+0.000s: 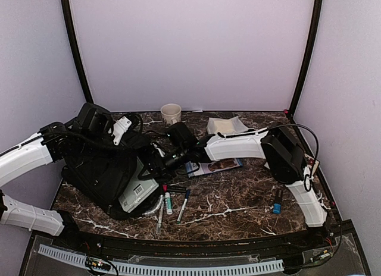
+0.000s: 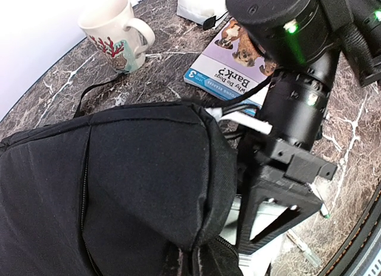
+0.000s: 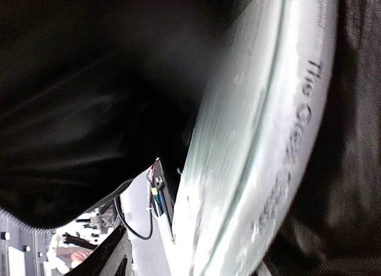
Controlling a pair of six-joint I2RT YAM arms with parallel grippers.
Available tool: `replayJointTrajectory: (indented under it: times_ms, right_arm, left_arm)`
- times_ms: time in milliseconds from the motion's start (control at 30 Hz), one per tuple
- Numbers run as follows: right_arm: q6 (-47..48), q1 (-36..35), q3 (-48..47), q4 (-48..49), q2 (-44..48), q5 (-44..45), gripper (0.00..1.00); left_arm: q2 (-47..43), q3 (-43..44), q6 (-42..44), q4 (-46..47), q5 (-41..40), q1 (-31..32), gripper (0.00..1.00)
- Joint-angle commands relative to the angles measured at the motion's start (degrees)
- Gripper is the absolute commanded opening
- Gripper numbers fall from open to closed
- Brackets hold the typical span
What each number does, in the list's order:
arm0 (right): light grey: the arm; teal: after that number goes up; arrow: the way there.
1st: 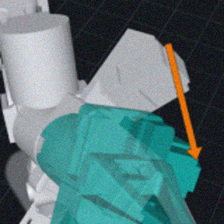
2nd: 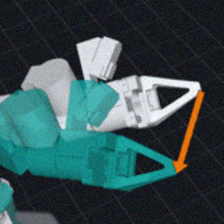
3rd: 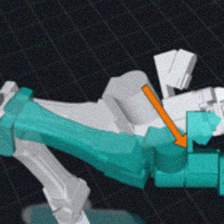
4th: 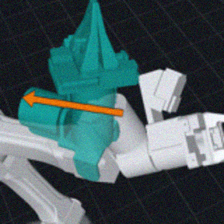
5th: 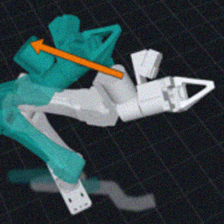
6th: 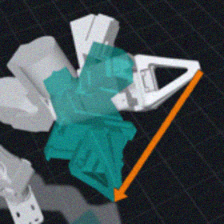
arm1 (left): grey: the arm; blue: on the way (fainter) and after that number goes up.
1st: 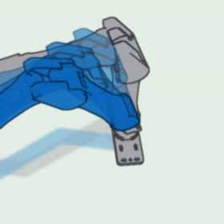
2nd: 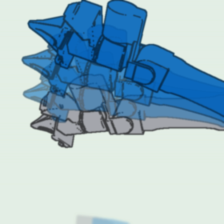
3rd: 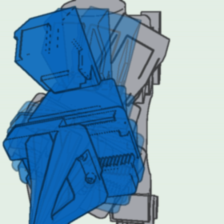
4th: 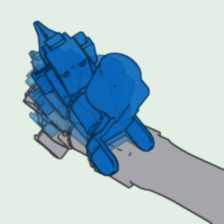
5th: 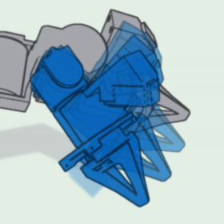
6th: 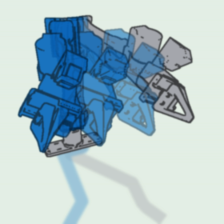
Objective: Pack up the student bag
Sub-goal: Place the book in the largest pocket of the bag, then pass from the left arm to the right
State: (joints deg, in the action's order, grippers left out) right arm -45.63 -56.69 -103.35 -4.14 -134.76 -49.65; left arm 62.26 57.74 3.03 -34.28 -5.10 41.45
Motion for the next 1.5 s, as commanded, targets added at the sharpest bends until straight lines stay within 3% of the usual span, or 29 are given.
replayJointTrajectory:
  times_ms: [0, 100, 300, 467, 733, 1000, 1467]
  right_arm:
    - [7.3, 1.8, 3.6, -2.0, 7.4, 1.7, 0.64]
    - [10.5, 2.4, 4.8, -3.7, 10.0, 3.6, 0.66]
    - [6.1, 5.2, 7.8, 5.6, 10.2, -8.2, 0.58]
    - [15.3, 9.5, 8.8, -1.1, 12.9, -7.5, 0.49]
    - [36.9, 10.5, -3.3, -16.5, 12.1, 3.6, 0.61]
    - [44.7, 8.4, -2.8, -15.8, 12.1, -1.1, 0.67]
    - [40.0, 4.1, -9.8, -13.3, 5.0, -2.5, 0.67]
  left_arm:
    - [0.3, 0.6, -0.3, 5.5, 0.2, 0.3, 0.0]
    - [-0.3, -1.0, -2.5, 5.0, 0.9, 0.3, 0.0]
    - [-1.2, -3.7, -2.8, 4.8, 0.0, 0.3, 0.0]
    - [-0.6, -3.3, -2.4, 4.6, 4.0, 0.4, 0.0]
    - [3.3, -2.0, -1.4, 5.4, 9.0, 0.3, 0.0]
    - [3.6, -2.7, -2.3, 7.5, 10.9, 0.3, 0.0]
    - [-0.7, -3.9, -4.2, 9.3, 10.0, 0.3, 0.0]
